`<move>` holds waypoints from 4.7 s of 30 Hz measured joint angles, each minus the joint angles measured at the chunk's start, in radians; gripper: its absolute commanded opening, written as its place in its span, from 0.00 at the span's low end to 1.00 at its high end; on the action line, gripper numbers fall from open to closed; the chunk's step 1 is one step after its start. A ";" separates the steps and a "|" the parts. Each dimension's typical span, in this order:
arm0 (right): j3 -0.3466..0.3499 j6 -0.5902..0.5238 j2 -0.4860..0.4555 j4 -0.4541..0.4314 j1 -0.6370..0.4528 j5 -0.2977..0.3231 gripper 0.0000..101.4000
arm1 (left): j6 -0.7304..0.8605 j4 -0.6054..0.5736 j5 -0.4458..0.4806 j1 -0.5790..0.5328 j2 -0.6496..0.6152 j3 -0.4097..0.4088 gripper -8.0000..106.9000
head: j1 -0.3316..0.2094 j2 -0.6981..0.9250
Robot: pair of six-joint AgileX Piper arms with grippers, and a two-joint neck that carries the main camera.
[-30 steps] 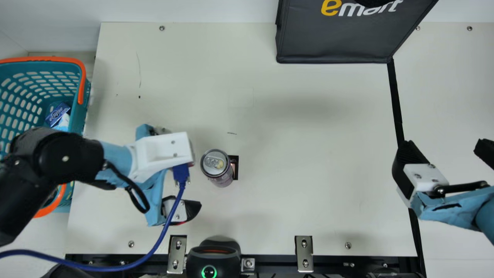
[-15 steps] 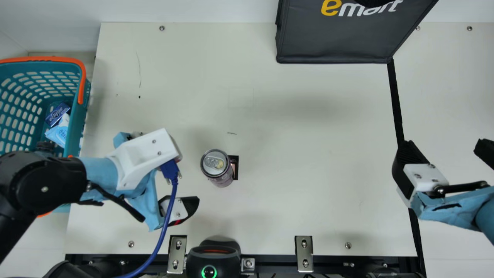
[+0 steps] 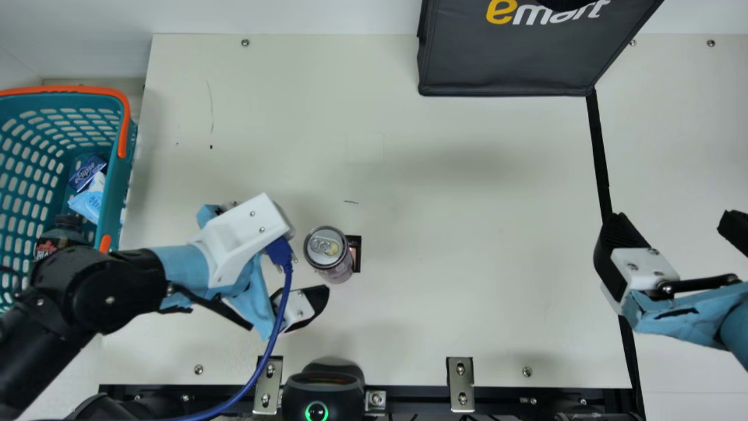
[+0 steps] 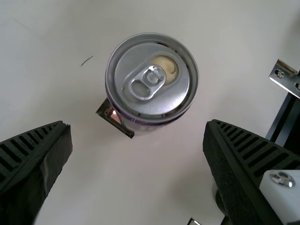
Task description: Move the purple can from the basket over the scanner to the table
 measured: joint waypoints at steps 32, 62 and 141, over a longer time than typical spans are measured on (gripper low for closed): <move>0.000 0.000 0.000 0.000 0.000 0.000 0.94 | -0.227 -0.004 -0.520 -0.179 0.138 0.031 0.00 | 0.000 0.000; 0.000 0.000 0.000 0.000 0.000 -0.001 0.94 | -1.208 0.803 -0.355 -0.417 0.602 -0.559 0.00 | 0.000 0.000; 0.000 0.000 0.000 0.000 0.000 0.000 0.94 | -1.273 0.395 -0.391 -0.020 -0.019 -0.060 0.85 | 0.000 0.000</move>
